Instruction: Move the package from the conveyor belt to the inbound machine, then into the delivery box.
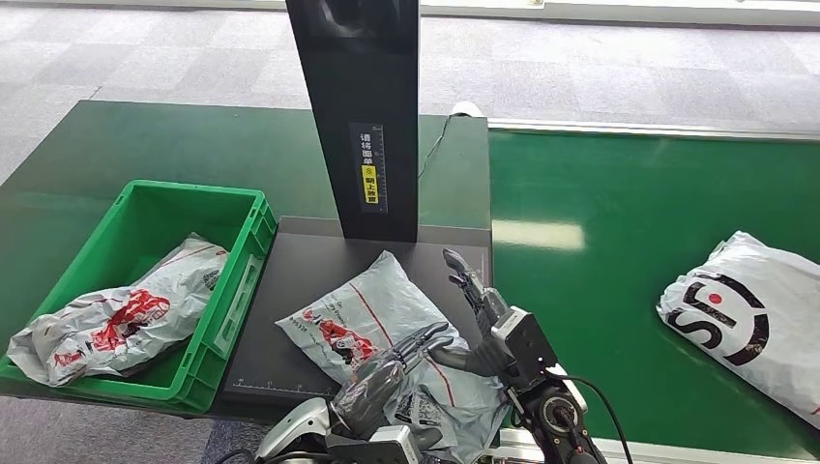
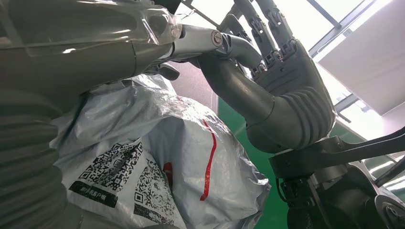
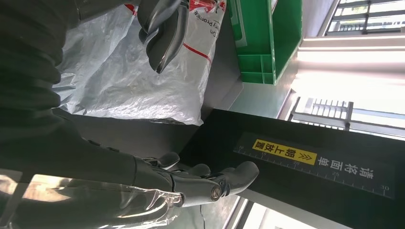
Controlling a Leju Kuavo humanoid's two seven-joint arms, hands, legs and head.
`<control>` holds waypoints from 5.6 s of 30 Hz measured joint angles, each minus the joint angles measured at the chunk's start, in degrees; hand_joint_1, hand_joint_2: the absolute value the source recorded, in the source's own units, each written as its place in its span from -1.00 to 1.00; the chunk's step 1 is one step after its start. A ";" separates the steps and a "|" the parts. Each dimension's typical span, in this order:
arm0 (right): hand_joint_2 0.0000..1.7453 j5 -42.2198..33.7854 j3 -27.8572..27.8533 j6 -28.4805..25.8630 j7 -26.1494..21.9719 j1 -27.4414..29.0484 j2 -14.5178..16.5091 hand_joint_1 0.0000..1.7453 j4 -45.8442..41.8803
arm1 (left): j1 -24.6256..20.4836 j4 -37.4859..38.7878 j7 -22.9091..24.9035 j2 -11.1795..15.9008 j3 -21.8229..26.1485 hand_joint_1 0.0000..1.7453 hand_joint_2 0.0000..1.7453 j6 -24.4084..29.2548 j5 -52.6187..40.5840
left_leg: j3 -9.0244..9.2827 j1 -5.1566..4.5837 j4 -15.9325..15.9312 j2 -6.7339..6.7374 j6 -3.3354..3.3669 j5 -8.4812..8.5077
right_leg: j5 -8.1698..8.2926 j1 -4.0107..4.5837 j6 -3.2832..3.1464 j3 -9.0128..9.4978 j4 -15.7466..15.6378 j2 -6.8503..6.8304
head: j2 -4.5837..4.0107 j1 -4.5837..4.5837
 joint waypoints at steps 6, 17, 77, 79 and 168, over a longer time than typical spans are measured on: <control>1.00 0.00 0.00 0.00 0.00 0.00 -0.05 -1.00 0.00 | 0.00 0.03 0.00 -0.01 0.00 -1.00 1.00 0.00 0.00 | 0.00 0.00 0.00 0.00 0.00 0.00 | 0.00 0.00 0.00 0.00 0.00 0.00 | 0.00 -0.01; 1.00 0.00 0.00 0.00 0.00 0.02 -0.08 -1.00 0.00 | -0.03 0.17 0.00 -0.02 0.00 -0.50 1.00 0.00 0.00 | 0.00 0.00 0.00 0.00 0.00 0.00 | 0.00 0.00 0.00 0.00 0.00 0.00 | 0.00 0.00; 1.00 -1.96 -2.28 -1.18 -3.58 1.19 2.68 -1.00 -6.45 | 2.20 1.07 4.26 -2.07 2.08 -0.89 1.00 1.48 -2.95 | 0.02 0.00 0.00 0.01 0.00 0.00 | 0.00 0.00 0.00 0.00 0.00 0.00 | 0.00 -0.01; 1.00 -1.99 -2.32 -1.19 -3.58 1.25 2.68 -1.00 -6.52 | 2.21 1.16 4.43 -2.04 2.07 -0.50 1.00 0.89 -3.15 | 0.02 0.00 0.00 0.01 0.00 0.00 | 0.00 0.00 0.00 0.00 0.00 0.00 | 0.00 -0.01; 1.00 -2.96 -2.34 -2.04 -3.42 1.39 -0.24 -1.00 -3.47 | 5.58 -19.13 4.83 14.25 23.49 -1.00 1.00 1.83 -7.44 | 0.08 0.02 -0.02 0.13 -0.01 0.01 | -0.01 0.02 -0.01 0.02 0.00 0.07 | 0.00 0.00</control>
